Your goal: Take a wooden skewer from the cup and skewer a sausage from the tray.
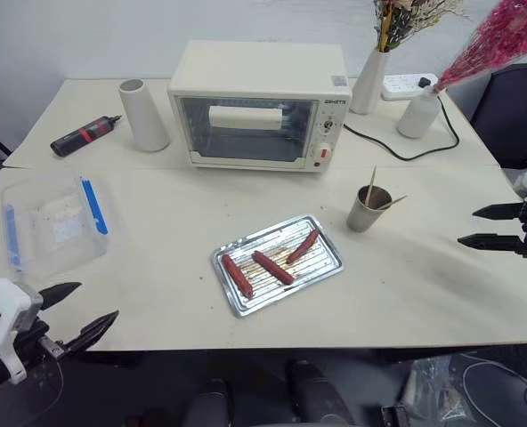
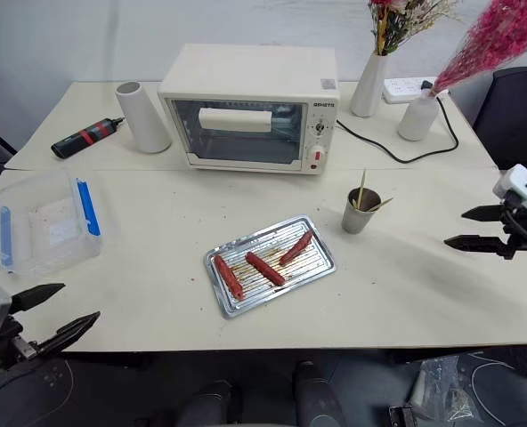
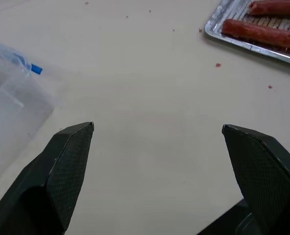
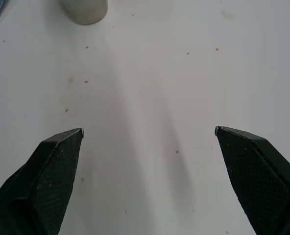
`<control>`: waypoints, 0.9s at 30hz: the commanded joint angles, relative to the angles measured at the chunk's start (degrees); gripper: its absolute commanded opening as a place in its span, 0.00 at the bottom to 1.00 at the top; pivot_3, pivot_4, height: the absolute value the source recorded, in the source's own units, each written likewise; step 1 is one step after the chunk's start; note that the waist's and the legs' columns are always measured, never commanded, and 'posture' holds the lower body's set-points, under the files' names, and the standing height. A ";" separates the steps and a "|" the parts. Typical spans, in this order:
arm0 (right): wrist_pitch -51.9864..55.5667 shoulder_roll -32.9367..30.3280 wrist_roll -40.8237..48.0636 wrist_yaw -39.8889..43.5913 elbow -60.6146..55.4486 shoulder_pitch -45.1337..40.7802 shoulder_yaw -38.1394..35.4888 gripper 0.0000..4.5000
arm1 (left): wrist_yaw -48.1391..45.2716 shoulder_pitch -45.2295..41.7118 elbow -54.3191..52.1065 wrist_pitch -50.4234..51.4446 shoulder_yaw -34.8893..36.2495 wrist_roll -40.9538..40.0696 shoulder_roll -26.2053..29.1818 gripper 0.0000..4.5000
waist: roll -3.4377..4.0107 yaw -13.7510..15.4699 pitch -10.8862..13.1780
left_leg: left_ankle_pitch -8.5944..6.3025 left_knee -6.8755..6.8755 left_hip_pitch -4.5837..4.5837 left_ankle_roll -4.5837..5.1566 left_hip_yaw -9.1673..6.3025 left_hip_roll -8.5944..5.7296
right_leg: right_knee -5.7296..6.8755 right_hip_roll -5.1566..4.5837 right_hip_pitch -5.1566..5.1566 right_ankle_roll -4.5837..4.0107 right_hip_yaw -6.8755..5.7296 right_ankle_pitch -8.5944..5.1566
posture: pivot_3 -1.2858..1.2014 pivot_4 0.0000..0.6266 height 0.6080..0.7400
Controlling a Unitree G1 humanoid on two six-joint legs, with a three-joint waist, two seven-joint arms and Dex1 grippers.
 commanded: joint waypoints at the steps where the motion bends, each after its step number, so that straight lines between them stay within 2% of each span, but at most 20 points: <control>1: -0.98 -1.59 0.47 0.92 -0.03 -0.97 -1.39 1.00 | 1.06 -1.88 0.76 -0.12 0.15 0.22 0.85 0.99 | 0.00 0.00 0.00 | 0.00 0.00 0.00 0.00 0.00 0.03 | 0.00 0.00 0.00 0.00 0.00 0.00 | 0.52 0.24 1.00; 16: -2.13 -1.28 0.79 -1.16 0.88 0.06 -2.27 1.00 | 3.25 -5.64 1.80 0.06 -1.92 1.60 0.71 0.99 | 0.00 -0.12 0.00 | -0.01 0.00 0.02 -0.01 0.00 0.12 | 0.09 0.00 -0.01 0.18 -0.01 0.10 | 0.52 0.24 1.00; 27: 1.26 -0.20 2.61 -4.56 0.72 0.66 -4.57 1.00 | 3.32 -6.32 -0.61 3.55 -2.12 -2.78 0.53 0.99 | 0.00 -0.10 0.00 | -0.01 0.00 0.03 -0.01 0.00 0.08 | 0.14 0.00 0.00 0.29 -0.01 0.16 | 0.52 0.24 1.00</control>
